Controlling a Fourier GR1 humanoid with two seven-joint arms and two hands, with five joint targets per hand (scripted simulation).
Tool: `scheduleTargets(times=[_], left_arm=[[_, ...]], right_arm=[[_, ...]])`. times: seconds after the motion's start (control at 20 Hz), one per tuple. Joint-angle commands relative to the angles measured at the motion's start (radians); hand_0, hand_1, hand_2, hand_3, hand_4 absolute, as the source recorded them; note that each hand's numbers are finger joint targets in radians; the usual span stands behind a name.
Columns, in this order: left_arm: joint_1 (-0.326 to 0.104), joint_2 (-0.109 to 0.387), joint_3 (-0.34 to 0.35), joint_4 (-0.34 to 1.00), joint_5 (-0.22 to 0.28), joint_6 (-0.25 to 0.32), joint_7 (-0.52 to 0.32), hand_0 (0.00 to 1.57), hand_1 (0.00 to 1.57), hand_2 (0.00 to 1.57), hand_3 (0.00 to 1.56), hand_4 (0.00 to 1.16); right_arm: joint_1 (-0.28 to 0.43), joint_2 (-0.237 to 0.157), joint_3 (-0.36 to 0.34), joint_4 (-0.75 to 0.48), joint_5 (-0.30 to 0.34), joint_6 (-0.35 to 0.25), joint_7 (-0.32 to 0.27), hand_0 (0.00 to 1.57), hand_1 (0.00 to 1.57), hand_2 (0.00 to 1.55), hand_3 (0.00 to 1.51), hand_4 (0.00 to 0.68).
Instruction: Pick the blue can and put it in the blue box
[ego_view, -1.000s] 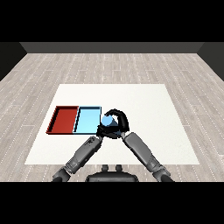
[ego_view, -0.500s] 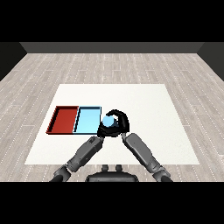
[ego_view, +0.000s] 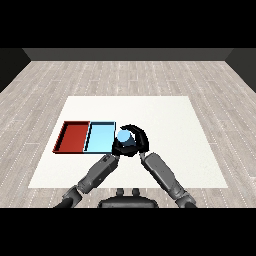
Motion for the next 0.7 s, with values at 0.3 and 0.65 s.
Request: scheduleTargets(times=[0.3,0.65], left_arm=[[0.058,-0.002,0.017,-0.033,-0.046,-0.016,-0.026,1.57,1.57,1.57,1.52,1.13],[-0.022,-0.003,0.054,0.055,-0.048,0.028,-0.010,1.57,1.57,1.57,1.53,1.14]], right_arm=[[-0.006,0.016,-0.018,-0.004,0.082,0.045,0.065,0.00,0.00,0.00,0.00,0.000],[0.135,-0.038,-0.127,-0.120,0.032,0.128,-0.013,0.00,0.00,0.00,0.00,0.000]])
